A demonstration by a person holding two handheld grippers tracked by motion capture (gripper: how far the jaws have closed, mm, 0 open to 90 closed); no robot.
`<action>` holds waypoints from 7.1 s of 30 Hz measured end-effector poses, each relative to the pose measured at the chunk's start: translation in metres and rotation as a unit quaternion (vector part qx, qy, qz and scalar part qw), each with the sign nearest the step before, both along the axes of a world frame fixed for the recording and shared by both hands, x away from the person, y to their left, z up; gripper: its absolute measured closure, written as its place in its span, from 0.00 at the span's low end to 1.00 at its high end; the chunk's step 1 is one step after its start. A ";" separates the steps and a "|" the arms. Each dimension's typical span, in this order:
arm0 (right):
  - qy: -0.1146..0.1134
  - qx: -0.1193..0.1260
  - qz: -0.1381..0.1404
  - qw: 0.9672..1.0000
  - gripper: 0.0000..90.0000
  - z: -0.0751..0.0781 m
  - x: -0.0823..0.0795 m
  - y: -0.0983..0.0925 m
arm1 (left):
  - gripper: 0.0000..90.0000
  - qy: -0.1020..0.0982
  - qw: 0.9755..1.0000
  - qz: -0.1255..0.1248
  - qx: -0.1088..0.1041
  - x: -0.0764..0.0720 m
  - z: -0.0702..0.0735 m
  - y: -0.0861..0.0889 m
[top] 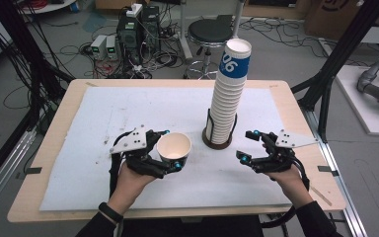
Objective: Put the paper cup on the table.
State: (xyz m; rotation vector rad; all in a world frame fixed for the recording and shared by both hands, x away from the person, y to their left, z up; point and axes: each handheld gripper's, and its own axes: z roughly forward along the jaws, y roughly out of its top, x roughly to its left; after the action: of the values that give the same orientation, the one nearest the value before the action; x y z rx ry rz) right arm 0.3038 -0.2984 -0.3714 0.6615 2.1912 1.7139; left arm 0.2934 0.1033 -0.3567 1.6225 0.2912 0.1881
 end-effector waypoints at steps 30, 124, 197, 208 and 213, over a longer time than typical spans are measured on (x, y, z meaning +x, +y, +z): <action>0.027 -0.002 -0.042 0.999 0.22 -0.008 0.006 -0.003 | 0.22 -0.008 0.987 0.159 -0.006 0.035 -0.012 0.066; 0.042 -0.016 -0.049 0.998 0.22 -0.020 0.008 0.003 | 0.18 0.085 0.948 0.297 0.078 0.109 -0.089 0.089; 0.024 -0.027 -0.040 0.999 0.22 -0.021 0.012 0.002 | 0.13 0.027 0.979 0.193 0.057 0.015 -0.029 0.052; 0.020 -0.020 -0.042 0.999 0.22 -0.018 0.013 0.001 | 0.14 0.010 0.986 0.155 0.064 0.009 -0.026 0.032; 0.012 -0.021 -0.045 0.999 0.22 -0.011 0.007 -0.002 | 0.14 0.009 0.988 0.144 0.061 0.008 -0.026 0.023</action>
State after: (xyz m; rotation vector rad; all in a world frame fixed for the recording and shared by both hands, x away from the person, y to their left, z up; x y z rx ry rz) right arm 0.3113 -0.3004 -0.3820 0.7618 2.1717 1.6188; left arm 0.3012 0.1267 -0.3824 1.6978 0.5380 0.4191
